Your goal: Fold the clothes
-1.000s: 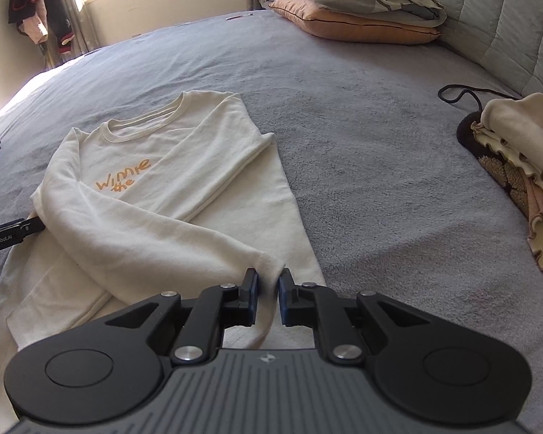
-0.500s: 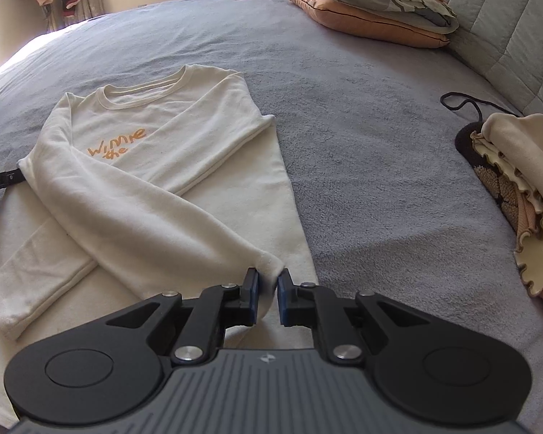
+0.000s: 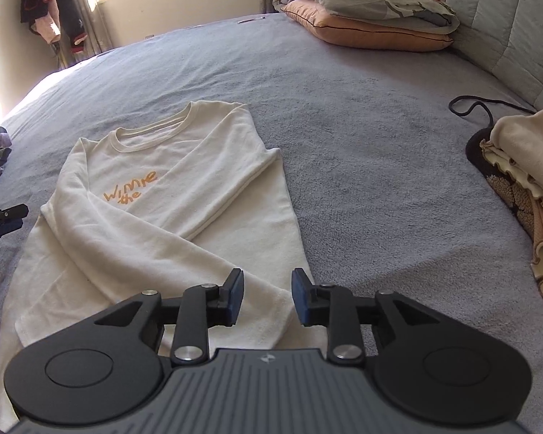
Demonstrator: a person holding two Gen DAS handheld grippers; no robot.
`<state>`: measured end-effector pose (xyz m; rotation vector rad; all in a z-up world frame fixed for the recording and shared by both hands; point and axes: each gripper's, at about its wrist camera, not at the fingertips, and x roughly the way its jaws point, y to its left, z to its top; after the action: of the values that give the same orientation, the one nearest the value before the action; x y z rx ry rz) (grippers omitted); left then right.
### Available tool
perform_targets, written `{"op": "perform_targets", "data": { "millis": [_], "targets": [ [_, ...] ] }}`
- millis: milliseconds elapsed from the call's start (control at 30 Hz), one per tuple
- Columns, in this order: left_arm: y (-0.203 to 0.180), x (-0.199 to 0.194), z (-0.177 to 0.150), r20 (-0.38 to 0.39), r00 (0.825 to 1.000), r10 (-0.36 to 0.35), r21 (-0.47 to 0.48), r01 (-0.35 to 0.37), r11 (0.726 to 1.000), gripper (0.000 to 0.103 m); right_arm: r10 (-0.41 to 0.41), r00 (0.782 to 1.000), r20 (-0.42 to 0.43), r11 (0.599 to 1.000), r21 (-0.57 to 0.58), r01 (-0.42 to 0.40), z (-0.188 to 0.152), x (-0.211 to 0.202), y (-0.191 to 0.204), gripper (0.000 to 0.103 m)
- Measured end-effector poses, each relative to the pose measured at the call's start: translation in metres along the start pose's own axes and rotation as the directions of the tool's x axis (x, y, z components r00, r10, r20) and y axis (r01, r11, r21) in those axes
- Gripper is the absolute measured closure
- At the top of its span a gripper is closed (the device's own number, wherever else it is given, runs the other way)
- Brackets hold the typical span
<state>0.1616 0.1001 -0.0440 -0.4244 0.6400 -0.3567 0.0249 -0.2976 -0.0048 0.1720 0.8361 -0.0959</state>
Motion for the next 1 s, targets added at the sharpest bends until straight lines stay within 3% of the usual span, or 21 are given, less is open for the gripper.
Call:
{"op": "perform_targets", "data": {
  "millis": [233,467,567,633,733,833,967,1000],
  "targets": [
    [0.001,0.026,-0.01,-0.035,0.999,-0.02,-0.049,0.018,0.999,0.053,0.104,0.994,0.035,0.994,-0.019,-0.104,0.015,0.017,0.021,0.072],
    [0.0,0.033,-0.014,-0.02,0.999,-0.046,-0.048,0.045,0.998,0.058,0.263,0.964,0.021,0.965,-0.014,-0.263,0.036,0.058,0.059,0.072],
    [-0.003,0.037,-0.016,-0.028,0.998,-0.05,-0.032,0.049,0.998,0.059,0.278,0.96,0.022,0.959,-0.058,-0.277,0.04,0.072,0.077,0.072],
    [-0.005,0.038,-0.017,-0.032,0.998,-0.048,-0.018,0.048,0.999,0.072,0.279,0.96,0.023,0.957,-0.093,-0.276,0.038,0.075,0.083,0.072],
    [-0.007,0.037,-0.02,-0.027,1.0,-0.011,0.013,0.012,1.0,0.079,0.279,0.96,0.025,0.951,-0.145,-0.273,0.036,0.078,0.091,0.068],
    [-0.007,0.037,-0.021,-0.022,1.0,0.003,0.022,-0.002,1.0,0.083,0.28,0.96,0.028,0.943,-0.197,-0.27,0.033,0.082,0.1,0.06],
    [-0.007,0.035,-0.023,-0.015,1.0,0.021,0.033,-0.02,0.999,0.084,0.282,0.959,0.031,0.927,-0.265,-0.264,0.03,0.086,0.111,0.061],
    [-0.007,0.035,-0.023,-0.014,1.0,0.026,0.036,-0.025,0.999,0.084,0.282,0.959,0.031,0.923,-0.282,-0.262,0.029,0.087,0.114,0.066]
  ]
}}
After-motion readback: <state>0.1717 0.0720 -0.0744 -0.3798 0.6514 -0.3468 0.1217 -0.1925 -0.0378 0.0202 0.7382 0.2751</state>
